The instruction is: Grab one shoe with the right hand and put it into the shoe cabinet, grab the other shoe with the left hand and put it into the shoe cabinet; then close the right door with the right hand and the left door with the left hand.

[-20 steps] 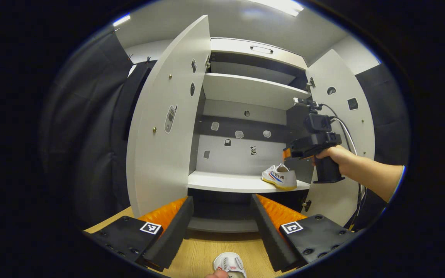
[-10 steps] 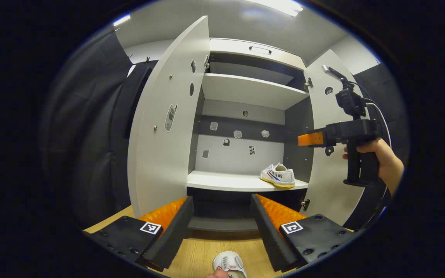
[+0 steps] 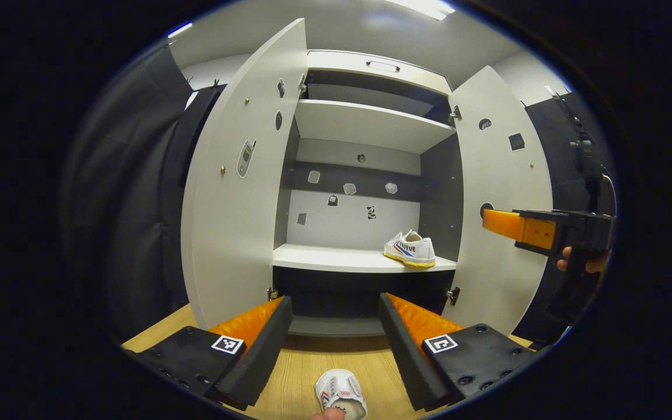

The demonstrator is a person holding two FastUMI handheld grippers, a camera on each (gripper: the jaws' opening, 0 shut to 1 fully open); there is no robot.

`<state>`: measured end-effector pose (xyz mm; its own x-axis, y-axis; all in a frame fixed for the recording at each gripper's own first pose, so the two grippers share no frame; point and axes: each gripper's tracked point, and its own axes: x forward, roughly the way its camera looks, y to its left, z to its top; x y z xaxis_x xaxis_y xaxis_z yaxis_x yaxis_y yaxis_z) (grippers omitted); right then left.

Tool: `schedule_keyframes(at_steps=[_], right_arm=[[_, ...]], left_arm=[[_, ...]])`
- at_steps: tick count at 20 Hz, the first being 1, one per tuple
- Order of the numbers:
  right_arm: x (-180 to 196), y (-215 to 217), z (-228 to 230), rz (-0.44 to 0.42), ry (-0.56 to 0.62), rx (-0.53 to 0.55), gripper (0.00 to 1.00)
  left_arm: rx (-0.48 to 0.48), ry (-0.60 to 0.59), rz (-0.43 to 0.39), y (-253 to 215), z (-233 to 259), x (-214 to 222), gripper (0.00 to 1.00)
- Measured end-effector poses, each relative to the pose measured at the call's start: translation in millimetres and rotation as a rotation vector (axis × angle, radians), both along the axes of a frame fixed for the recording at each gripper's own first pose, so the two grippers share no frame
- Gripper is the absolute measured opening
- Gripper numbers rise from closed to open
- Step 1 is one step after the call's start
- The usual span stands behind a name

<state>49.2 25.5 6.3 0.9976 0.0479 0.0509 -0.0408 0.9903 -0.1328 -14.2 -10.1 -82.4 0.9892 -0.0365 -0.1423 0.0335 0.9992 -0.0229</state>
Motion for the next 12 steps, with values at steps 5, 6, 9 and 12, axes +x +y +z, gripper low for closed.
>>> schedule_keyframes(at_steps=[5,6,9,12], right_arm=[[-38,-21,-12,-0.051,-0.013,0.008,0.93],[-44,-25,-13,-0.063,-0.024,0.003,0.93],[-57,-28,-30,-0.079,-0.001,-0.003,0.93],[-62,-31,-48,-0.086,0.042,0.02,0.93]], left_arm=[[0.002,0.075,-0.006,5,-29,-8,0.96],[0.01,0.106,-0.009,8,-40,-11,0.96],[0.027,0.238,-0.021,21,-91,-23,0.99],[-0.057,0.434,-0.067,19,-159,-44,0.97]])
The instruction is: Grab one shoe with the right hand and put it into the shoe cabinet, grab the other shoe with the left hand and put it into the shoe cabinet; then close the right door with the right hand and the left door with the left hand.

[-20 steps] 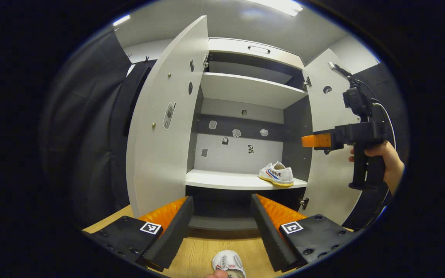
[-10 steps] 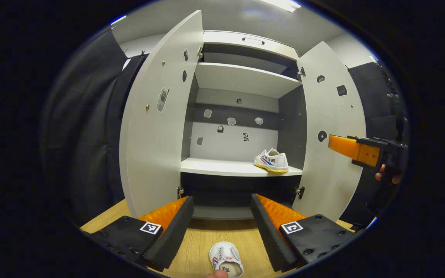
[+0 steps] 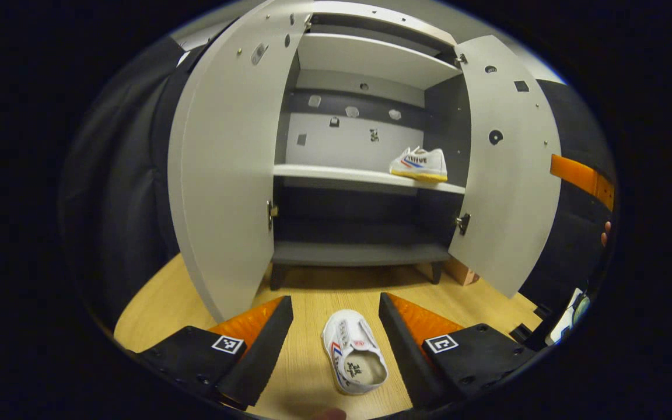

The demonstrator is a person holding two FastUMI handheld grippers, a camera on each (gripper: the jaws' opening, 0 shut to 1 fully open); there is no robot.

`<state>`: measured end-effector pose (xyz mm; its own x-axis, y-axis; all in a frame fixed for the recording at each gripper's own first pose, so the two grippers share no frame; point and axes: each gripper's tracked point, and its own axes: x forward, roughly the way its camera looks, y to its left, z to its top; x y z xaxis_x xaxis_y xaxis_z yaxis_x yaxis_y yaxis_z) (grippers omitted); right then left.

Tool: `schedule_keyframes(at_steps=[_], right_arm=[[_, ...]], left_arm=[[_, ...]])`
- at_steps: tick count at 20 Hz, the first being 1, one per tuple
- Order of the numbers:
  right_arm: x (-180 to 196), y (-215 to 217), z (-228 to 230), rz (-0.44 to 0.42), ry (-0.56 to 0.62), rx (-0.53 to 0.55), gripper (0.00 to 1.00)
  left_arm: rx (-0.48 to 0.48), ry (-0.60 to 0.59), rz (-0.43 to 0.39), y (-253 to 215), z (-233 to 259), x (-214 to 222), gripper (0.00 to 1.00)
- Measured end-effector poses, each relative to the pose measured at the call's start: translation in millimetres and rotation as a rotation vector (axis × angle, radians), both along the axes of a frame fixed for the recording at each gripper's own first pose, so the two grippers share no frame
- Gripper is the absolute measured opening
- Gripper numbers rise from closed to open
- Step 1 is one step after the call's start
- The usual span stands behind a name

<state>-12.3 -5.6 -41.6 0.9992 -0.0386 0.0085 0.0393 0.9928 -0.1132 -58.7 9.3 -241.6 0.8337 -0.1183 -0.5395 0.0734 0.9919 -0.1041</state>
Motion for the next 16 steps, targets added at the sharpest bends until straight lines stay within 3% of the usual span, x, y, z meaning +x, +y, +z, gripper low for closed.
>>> schedule_keyframes(at_steps=[3,6,13,16], right_arm=[[-2,-5,-10,-0.009,0.022,0.016,0.93],[-3,-10,-23,-0.023,0.061,0.025,0.93],[-9,-6,-38,-0.019,0.121,0.065,0.93],[-9,-6,-39,-0.018,0.134,0.055,0.93]], left_arm=[[-0.029,0.186,0.019,11,-69,-23,0.98],[-0.025,0.292,0.027,16,-114,-43,0.98],[-0.019,0.315,0.093,23,-160,-12,1.0],[-0.038,0.318,0.077,19,-178,7,1.0]])
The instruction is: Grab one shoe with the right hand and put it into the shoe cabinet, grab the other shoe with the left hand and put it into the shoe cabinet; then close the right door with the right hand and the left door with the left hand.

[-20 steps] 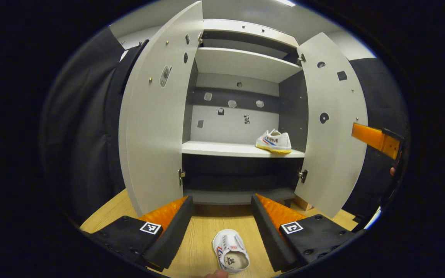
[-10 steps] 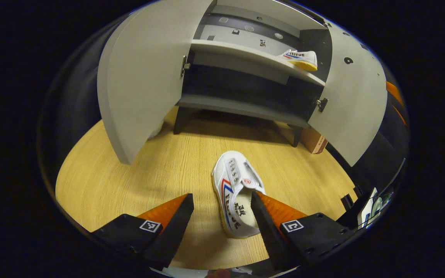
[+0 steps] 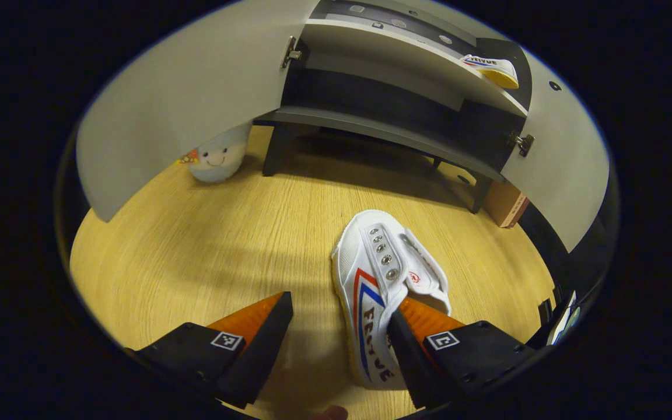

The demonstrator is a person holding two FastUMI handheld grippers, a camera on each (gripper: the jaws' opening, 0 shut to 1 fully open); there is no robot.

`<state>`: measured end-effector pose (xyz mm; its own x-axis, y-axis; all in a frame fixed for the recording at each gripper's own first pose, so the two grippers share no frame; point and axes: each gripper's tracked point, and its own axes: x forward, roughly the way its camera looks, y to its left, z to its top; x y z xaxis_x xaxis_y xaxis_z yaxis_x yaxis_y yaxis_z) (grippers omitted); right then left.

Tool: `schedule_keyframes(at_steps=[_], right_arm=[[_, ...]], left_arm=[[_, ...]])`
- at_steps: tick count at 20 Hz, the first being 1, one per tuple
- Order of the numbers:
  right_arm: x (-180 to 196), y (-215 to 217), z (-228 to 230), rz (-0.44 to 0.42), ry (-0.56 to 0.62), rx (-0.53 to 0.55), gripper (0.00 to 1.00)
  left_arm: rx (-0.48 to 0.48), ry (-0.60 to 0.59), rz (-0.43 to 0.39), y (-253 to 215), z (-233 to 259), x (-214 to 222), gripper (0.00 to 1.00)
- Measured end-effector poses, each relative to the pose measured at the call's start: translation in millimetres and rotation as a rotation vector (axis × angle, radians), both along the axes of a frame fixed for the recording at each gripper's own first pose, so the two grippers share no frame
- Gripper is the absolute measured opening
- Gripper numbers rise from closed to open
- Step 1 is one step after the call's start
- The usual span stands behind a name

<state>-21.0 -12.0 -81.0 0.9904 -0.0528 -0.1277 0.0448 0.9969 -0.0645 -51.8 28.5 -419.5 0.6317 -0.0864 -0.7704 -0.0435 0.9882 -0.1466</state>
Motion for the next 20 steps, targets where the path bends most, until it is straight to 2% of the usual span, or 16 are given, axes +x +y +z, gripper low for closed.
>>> schedule_keyframes(at_steps=[4,6,8,9,11,13,16,20], right_arm=[[0,-3,0,-0.006,0.013,-0.008,0.93],[2,-2,-2,-0.007,0.017,-0.008,0.93],[3,-1,-3,-0.005,0.021,-0.009,0.93],[3,0,-3,-0.004,0.022,-0.009,0.93],[4,3,-4,0.003,0.023,-0.003,0.93],[7,5,-4,0.009,0.022,0.004,0.93],[9,7,-2,0.014,0.014,-0.001,0.93],[13,7,-5,0.01,0.006,-0.021,0.93]], left_arm=[[0.071,-0.061,-0.047,2,-8,28,0.96],[0.067,-0.085,-0.039,2,-9,36,0.99],[0.028,-0.092,-0.03,-5,-11,38,0.94],[-0.002,-0.097,-0.028,-10,-9,37,0.77],[0.053,-0.108,0.012,1,-10,38,0.29],[0.05,-0.094,0.044,2,-7,35,0.13],[0.04,-0.111,0.1,7,17,29,0.1],[0.07,-0.211,0.178,14,88,16,0.1]])
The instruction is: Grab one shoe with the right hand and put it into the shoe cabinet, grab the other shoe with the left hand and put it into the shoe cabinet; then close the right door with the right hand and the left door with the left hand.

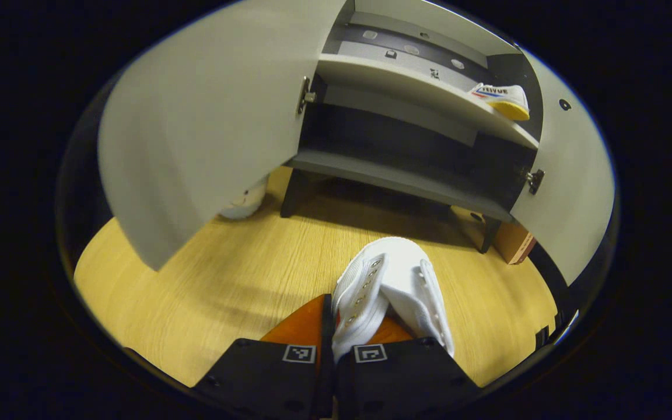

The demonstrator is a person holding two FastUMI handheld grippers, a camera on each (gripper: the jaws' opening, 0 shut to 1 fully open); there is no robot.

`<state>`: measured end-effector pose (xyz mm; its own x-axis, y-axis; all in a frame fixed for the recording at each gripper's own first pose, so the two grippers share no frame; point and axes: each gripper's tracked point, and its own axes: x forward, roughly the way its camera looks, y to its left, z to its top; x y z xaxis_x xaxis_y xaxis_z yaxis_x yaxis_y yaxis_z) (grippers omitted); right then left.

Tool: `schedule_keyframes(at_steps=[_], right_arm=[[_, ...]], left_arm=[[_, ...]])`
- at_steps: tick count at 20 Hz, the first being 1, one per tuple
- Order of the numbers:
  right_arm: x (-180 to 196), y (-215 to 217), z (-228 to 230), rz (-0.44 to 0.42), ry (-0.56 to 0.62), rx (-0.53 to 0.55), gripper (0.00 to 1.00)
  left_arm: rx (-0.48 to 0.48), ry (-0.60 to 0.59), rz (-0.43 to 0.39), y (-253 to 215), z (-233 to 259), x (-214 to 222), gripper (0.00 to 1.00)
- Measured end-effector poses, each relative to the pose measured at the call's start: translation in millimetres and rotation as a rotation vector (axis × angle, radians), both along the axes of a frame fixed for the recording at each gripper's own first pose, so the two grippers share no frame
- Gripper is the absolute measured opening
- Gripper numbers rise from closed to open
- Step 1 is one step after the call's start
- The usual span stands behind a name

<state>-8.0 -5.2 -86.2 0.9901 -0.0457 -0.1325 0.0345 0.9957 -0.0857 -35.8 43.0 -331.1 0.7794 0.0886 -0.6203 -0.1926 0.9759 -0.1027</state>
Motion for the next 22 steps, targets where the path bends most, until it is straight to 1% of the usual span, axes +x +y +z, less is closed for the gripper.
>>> schedule_keyframes(at_steps=[2,4,5,7,9,10,11,13,15,17,20,22], right_arm=[[3,4,-6,0.005,0.006,0.005,0.93],[6,11,-9,0.021,0.007,0.01,0.93],[6,12,-9,0.028,0.007,0.01,0.93],[10,17,-11,0.039,0.008,0.018,0.93],[11,22,-10,0.051,0.007,0.032,0.93],[12,22,-8,0.051,0.0,0.032,0.93],[13,21,-8,0.047,-0.011,0.027,0.93],[11,22,-11,0.046,-0.008,0.014,0.93],[9,24,-9,0.05,-0.011,0.0,0.93],[8,23,-6,0.046,-0.017,-0.013,0.93],[8,18,-2,0.032,-0.025,-0.007,0.93],[8,14,0,0.021,-0.025,-0.007,0.93]], left_arm=[[-0.022,-0.053,0.02,-4,44,-2,0.1],[-0.025,-0.124,-0.003,-10,97,9,0.1],[-0.019,-0.175,-0.021,-6,123,4,0.1],[-0.014,-0.269,-0.032,-13,182,26,0.1],[-0.009,-0.331,-0.037,-12,232,53,0.1],[-0.009,-0.359,-0.046,-10,254,59,0.1],[-0.01,-0.385,-0.063,-12,272,80,0.1],[-0.004,-0.414,-0.069,-18,296,127,0.1],[-0.003,-0.396,-0.06,-17,310,184,0.1],[0.004,-0.357,-0.03,-13,308,236,0.1],[0.033,-0.285,-0.001,-15,296,295,0.1],[0.053,-0.22,0.008,-23,271,332,0.1]])
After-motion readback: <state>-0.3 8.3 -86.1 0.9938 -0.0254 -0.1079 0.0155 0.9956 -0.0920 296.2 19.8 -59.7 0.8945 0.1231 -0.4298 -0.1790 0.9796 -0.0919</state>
